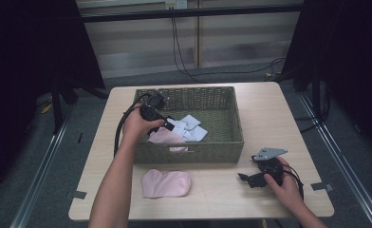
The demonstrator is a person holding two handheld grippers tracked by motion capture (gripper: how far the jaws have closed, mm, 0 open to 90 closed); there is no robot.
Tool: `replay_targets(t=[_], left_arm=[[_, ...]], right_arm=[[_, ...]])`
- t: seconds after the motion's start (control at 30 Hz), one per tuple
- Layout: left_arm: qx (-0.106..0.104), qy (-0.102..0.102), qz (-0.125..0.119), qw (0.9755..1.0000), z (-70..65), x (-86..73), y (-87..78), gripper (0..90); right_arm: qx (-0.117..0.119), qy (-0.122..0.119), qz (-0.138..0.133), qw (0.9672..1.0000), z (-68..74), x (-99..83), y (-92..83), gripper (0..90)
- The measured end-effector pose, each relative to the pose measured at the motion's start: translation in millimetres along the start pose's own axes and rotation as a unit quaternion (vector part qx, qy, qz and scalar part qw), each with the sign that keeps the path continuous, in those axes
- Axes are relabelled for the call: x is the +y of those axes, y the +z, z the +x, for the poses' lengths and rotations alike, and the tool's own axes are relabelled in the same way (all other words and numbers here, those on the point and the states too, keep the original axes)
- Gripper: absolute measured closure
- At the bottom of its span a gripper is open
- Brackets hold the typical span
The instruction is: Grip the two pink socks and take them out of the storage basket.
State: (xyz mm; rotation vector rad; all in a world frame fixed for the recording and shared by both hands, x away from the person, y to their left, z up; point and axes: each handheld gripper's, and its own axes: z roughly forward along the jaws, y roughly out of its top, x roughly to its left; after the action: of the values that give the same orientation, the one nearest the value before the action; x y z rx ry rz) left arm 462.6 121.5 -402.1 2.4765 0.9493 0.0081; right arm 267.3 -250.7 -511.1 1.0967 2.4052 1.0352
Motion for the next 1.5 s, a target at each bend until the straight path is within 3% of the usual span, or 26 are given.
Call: replay_targets(t=[0.2, 0.3, 0.63, 0.73, 0.8, 0.83, 0.97, 1.03, 1.23, 1.5], left_arm=[[0.008, 0.002, 0.032, 0.9994, 5.2, -1.1, 12.8, 38.1], [0.001, -0.004, 0.025, 0.9997, 6.5, -3.0, 16.6, 38.2], [0.001, 0.002, 0.051, 0.9987, 9.8, -8.9, 31.7, 41.9], [0.002, 0.006, 0.059, 0.9983, 8.4, -8.8, 36.7, 48.3], [0.011, 0.020, 0.069, 0.9973, 8.0, -8.8, 39.6, 58.8], [0.017, 0.023, 0.072, 0.9970, 7.7, -8.7, 40.5, 58.8], [0.014, 0.007, 0.074, 0.9971, 7.7, -7.6, 36.9, 78.2], [0.013, 0.014, 0.081, 0.9965, 7.8, -5.7, 32.5, 83.3], [0.012, 0.016, 0.084, 0.9963, 5.5, -2.9, 22.6, 86.8], [0.011, 0.012, 0.066, 0.9977, 2.2, 5.0, 2.9, 86.8]], right_arm=[[0.001, 0.000, 0.001, 1.0000, 0.1, 0.2, 0.0, 10.8], [0.001, 0.000, 0.001, 1.0000, 0.1, 0.2, 0.0, 10.8], [0.001, -0.001, 0.001, 1.0000, 0.0, 0.1, 0.0, 10.8], [0.001, -0.002, 0.001, 1.0000, -0.1, 0.1, 0.1, 10.8], [0.001, -0.001, 0.001, 1.0000, 0.0, 0.1, 0.0, 10.8], [0.001, -0.001, 0.001, 1.0000, 0.0, 0.1, 0.0, 10.8], [0.001, -0.001, 0.001, 1.0000, 0.0, 0.1, 0.0, 10.8], [0.001, -0.001, 0.001, 1.0000, 0.0, 0.1, 0.0, 10.8], [0.001, -0.001, 0.001, 1.0000, 0.0, 0.1, 0.0, 10.8], [0.001, 0.000, 0.000, 1.0000, 0.1, 0.1, 0.2, 10.8]])
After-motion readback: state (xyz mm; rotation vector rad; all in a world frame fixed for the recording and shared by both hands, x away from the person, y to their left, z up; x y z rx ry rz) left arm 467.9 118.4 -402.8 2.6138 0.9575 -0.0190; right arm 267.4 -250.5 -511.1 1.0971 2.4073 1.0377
